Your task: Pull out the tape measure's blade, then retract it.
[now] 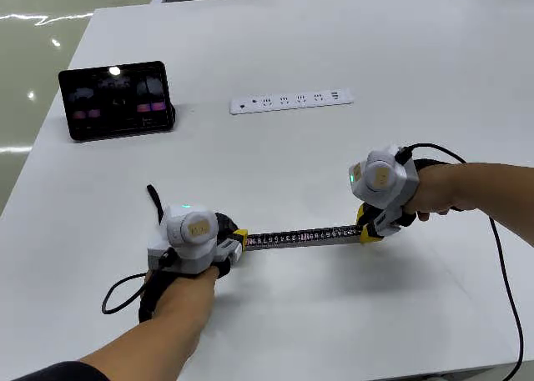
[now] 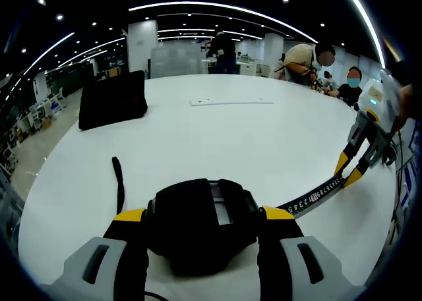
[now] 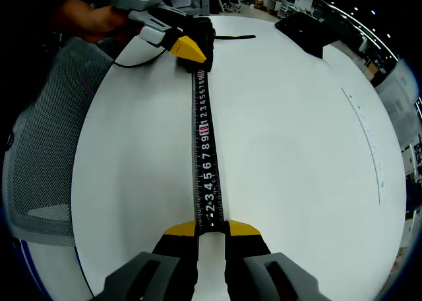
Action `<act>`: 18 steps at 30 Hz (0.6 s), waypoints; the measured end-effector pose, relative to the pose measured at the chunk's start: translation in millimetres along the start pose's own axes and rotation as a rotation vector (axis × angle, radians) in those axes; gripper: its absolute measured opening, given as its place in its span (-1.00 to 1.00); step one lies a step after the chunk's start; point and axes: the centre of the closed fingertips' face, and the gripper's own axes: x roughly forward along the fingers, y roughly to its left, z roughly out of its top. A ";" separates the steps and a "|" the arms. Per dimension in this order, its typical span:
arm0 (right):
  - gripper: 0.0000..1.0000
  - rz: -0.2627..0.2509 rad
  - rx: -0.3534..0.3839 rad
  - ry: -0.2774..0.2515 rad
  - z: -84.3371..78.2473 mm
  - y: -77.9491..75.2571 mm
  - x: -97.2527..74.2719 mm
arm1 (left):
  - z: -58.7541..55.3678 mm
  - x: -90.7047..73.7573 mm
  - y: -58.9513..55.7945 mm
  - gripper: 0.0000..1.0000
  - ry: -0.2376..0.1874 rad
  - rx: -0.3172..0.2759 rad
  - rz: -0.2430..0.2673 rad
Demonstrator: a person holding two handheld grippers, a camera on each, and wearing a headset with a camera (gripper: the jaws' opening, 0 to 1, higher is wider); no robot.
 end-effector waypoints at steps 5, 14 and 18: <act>-0.78 -0.004 0.002 -0.003 1.2 -0.5 0.8 | -0.2 -0.1 -0.2 0.25 0.002 0.002 -0.001; -0.78 -0.005 0.010 -0.002 3.8 -1.3 1.8 | -0.1 -0.5 0.0 0.25 0.003 0.006 -0.003; -0.78 -0.005 0.009 0.000 5.2 -1.3 2.3 | -0.5 -0.8 0.1 0.25 0.005 0.007 -0.003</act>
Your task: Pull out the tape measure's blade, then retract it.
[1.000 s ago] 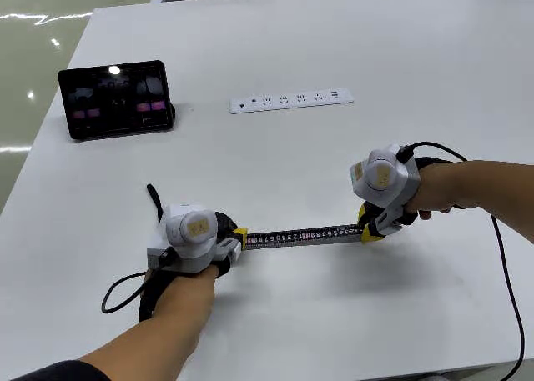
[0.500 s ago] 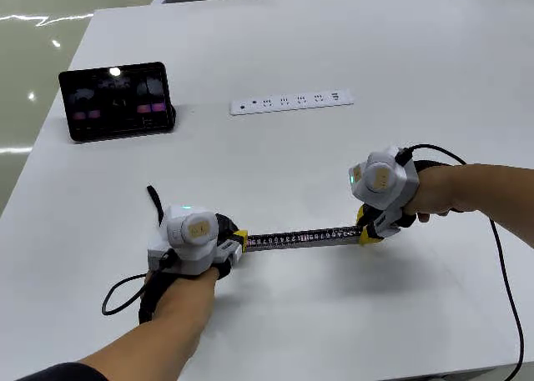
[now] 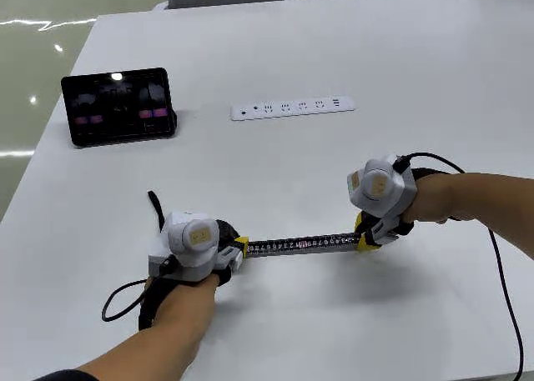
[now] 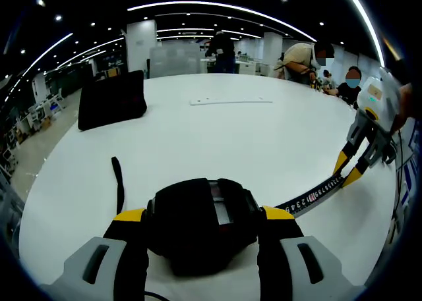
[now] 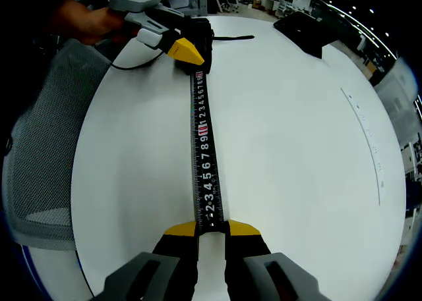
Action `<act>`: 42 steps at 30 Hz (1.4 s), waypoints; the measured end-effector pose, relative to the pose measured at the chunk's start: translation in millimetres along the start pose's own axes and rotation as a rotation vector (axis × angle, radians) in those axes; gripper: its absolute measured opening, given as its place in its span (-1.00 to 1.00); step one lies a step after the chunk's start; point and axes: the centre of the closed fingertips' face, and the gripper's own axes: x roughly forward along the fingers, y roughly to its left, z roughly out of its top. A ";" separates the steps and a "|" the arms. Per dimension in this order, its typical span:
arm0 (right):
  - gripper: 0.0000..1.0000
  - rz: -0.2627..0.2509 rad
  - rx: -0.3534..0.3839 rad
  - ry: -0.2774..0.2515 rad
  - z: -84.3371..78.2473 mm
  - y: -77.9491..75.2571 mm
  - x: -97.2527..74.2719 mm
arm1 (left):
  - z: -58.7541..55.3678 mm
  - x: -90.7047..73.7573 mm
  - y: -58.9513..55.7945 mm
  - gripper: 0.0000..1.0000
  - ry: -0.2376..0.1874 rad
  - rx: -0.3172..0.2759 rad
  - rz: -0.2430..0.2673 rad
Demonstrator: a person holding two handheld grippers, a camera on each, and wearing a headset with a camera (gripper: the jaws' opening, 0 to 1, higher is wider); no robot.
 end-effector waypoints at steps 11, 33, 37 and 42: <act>-0.78 -0.001 0.001 0.003 2.2 -0.1 1.1 | -0.6 0.3 -0.1 0.25 0.002 0.004 0.000; -0.78 -0.003 -0.002 0.014 9.0 -0.4 2.8 | -0.5 0.7 0.0 0.25 0.004 0.008 0.001; -0.78 -0.002 -0.010 0.015 9.3 -0.5 3.0 | -0.7 0.9 -0.4 0.25 0.004 0.008 0.001; -0.78 0.001 -0.020 0.017 10.5 0.4 3.7 | -1.2 0.0 -1.3 0.25 0.005 0.008 0.001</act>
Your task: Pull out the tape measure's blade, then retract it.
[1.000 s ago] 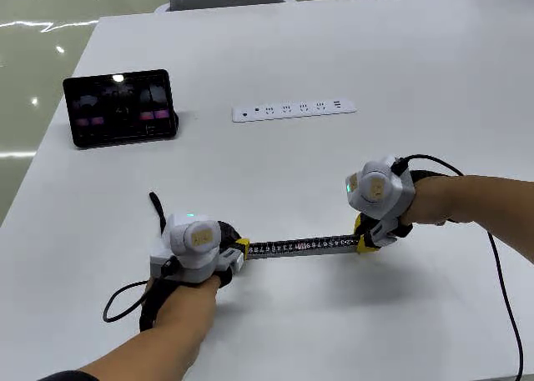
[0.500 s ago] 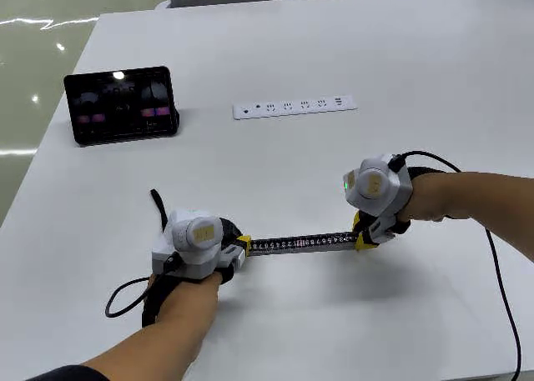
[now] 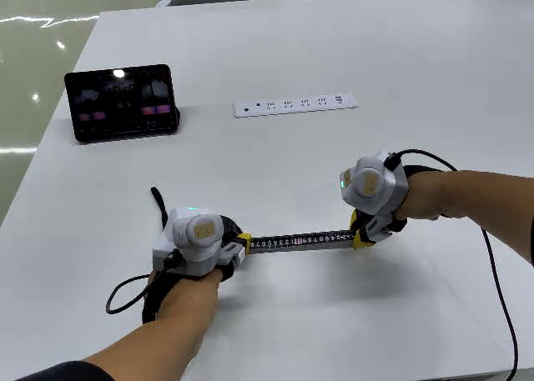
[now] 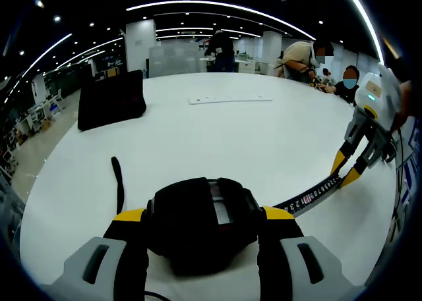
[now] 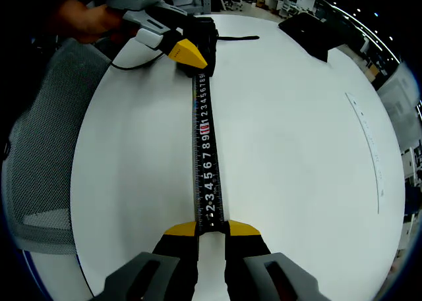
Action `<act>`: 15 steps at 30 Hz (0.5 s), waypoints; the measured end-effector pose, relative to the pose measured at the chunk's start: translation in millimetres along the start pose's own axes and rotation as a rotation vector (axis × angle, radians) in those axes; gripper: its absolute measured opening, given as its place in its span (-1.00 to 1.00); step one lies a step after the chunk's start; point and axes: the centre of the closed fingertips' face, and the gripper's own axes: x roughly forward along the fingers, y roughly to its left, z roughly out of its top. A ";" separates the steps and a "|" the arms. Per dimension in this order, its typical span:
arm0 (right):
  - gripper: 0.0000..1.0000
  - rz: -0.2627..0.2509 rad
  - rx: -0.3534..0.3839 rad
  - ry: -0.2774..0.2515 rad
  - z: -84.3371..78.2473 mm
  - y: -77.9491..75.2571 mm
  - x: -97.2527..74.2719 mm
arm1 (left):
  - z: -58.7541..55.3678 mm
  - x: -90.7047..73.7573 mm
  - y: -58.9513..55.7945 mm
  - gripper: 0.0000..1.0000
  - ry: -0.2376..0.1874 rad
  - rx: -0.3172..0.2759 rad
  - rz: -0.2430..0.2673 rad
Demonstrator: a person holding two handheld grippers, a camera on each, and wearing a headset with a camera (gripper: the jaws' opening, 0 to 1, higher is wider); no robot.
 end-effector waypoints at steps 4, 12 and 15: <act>-0.78 0.000 0.006 -0.006 0.7 0.1 0.5 | -0.2 -0.1 -0.6 0.25 0.001 0.001 0.000; -0.78 -0.002 0.009 -0.029 6.9 1.1 2.7 | -1.0 -0.3 -1.0 0.25 0.000 0.002 0.001; -0.78 -0.011 0.059 -0.148 32.5 3.4 10.1 | -1.3 -0.5 -1.1 0.25 0.001 0.001 0.000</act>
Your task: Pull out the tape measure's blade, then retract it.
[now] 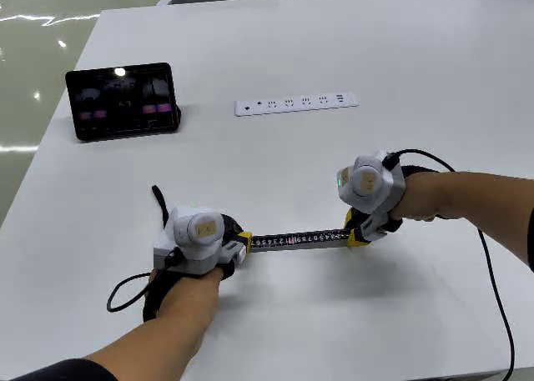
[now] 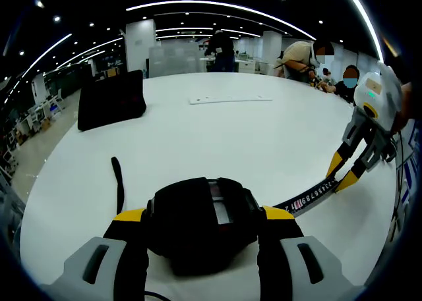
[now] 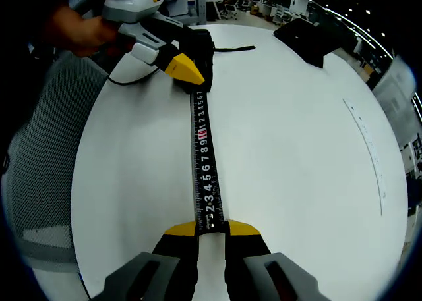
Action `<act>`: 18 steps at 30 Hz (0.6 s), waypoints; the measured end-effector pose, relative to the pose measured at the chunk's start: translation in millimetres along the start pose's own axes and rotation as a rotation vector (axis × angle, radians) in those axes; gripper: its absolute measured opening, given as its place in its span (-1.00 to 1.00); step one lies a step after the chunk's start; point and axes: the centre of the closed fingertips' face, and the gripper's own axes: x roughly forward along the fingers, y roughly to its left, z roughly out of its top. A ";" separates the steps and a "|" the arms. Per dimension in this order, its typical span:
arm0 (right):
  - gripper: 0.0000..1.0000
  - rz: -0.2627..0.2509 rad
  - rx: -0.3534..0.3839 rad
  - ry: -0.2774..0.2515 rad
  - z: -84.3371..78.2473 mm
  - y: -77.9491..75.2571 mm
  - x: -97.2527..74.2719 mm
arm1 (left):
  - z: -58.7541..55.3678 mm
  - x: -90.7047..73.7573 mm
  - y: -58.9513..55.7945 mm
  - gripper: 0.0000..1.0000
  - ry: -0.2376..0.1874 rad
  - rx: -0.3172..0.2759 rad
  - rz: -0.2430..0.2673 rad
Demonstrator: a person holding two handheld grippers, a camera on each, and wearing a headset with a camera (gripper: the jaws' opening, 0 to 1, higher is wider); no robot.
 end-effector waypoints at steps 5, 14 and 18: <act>-0.78 0.006 -0.083 0.079 6.9 2.3 5.3 | -0.5 0.1 0.2 0.25 0.003 0.001 0.000; -0.78 0.006 -0.067 0.084 11.6 1.7 5.3 | -0.5 0.3 1.4 0.25 0.002 0.001 0.000; -0.78 0.009 -0.060 0.092 12.9 0.6 5.9 | -0.4 0.7 1.5 0.25 0.004 0.001 0.000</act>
